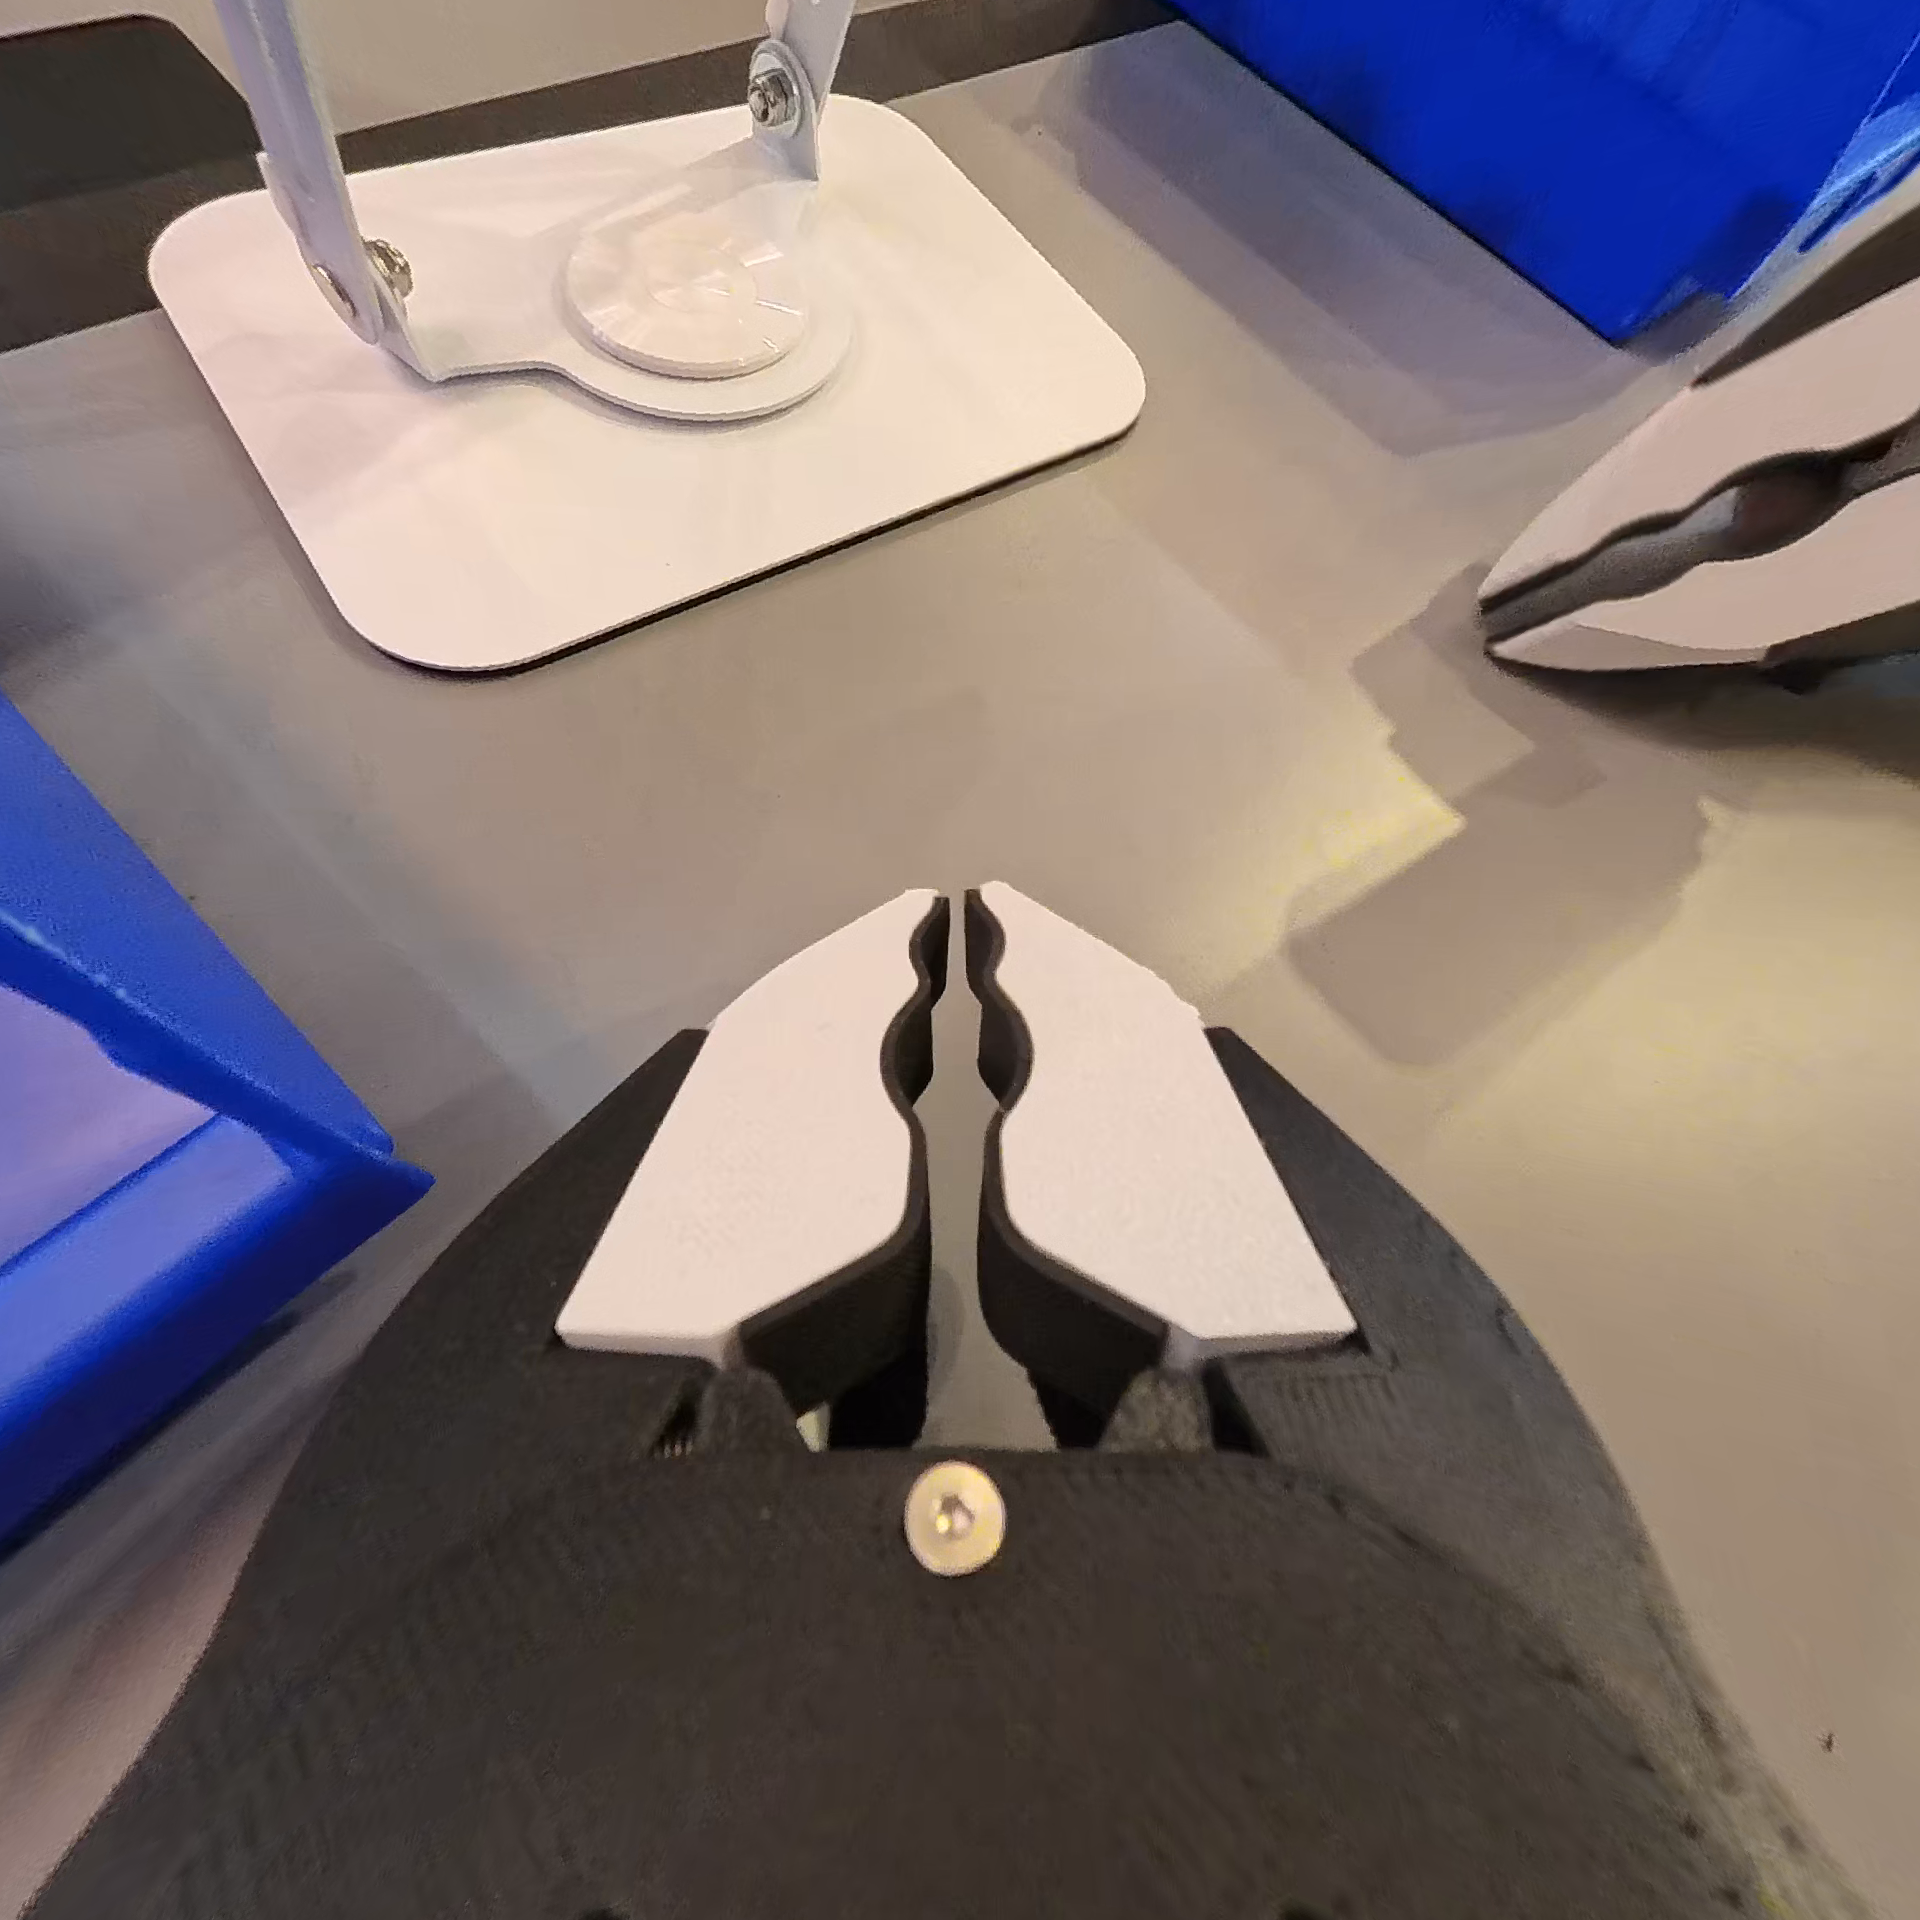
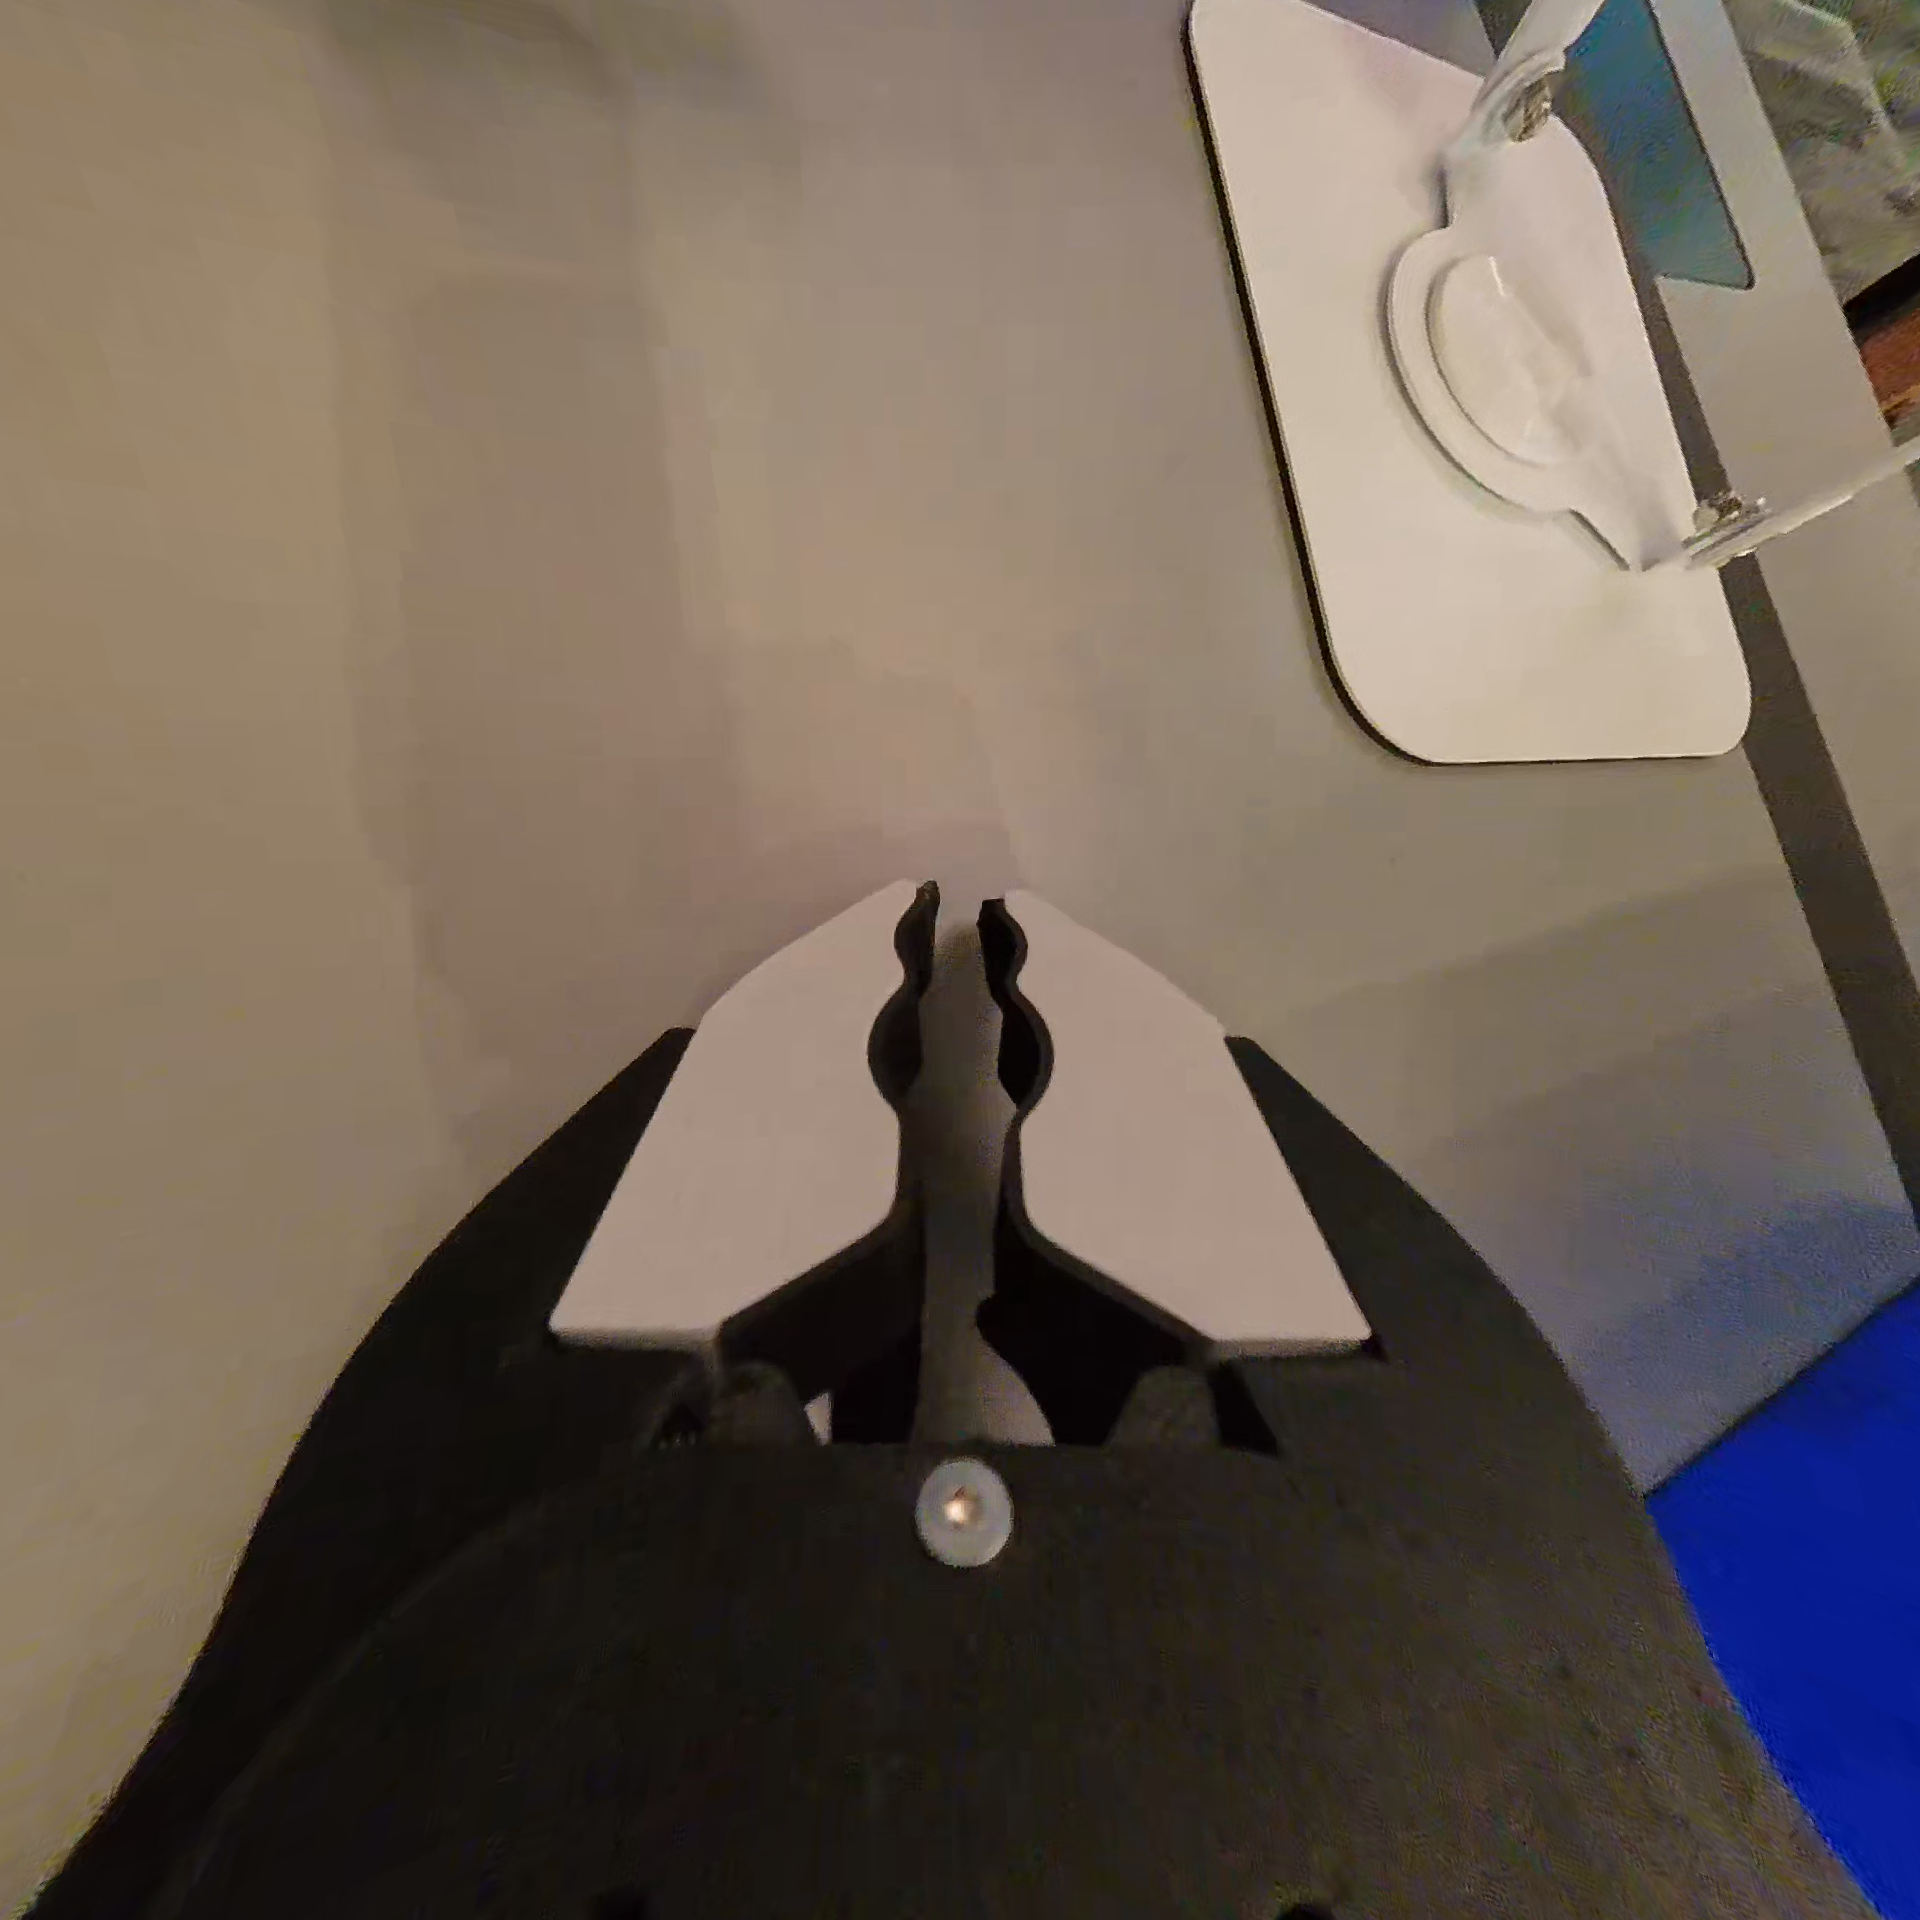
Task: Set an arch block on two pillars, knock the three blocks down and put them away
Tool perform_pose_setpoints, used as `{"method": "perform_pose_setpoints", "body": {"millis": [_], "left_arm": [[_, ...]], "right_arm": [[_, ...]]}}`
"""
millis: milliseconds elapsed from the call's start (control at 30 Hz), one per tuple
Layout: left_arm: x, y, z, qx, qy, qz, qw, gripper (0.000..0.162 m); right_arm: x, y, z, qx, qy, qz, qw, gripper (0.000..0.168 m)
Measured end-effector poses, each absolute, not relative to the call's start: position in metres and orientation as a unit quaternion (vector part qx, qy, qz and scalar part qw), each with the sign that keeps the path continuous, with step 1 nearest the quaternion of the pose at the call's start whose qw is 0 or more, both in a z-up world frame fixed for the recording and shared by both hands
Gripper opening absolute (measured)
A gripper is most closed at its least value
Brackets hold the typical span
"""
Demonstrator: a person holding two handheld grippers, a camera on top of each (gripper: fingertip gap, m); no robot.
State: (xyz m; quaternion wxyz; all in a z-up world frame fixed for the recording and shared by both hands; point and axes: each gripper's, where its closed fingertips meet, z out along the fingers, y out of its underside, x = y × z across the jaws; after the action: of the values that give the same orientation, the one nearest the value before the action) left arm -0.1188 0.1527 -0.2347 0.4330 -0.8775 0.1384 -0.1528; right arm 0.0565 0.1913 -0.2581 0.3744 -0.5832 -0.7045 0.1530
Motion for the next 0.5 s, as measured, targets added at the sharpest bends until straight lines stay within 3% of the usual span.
{"method": "perform_pose_setpoints", "body": {"millis": [100, 500], "left_arm": [[-0.1172, 0.1523, -0.2357, -0.878, 0.145, -0.148, 0.43, 0.003], [-0.1167, 0.1523, -0.2366, -0.88, 0.146, -0.15, 0.427, 0.004]], "right_arm": [[0.0599, 0.1968, -0.2572, -0.599, -0.692, 0.166, 0.368, 0.017], [0.0593, 0.1961, -0.2579, -0.59, -0.7, 0.162, 0.37, 0.011]]}}
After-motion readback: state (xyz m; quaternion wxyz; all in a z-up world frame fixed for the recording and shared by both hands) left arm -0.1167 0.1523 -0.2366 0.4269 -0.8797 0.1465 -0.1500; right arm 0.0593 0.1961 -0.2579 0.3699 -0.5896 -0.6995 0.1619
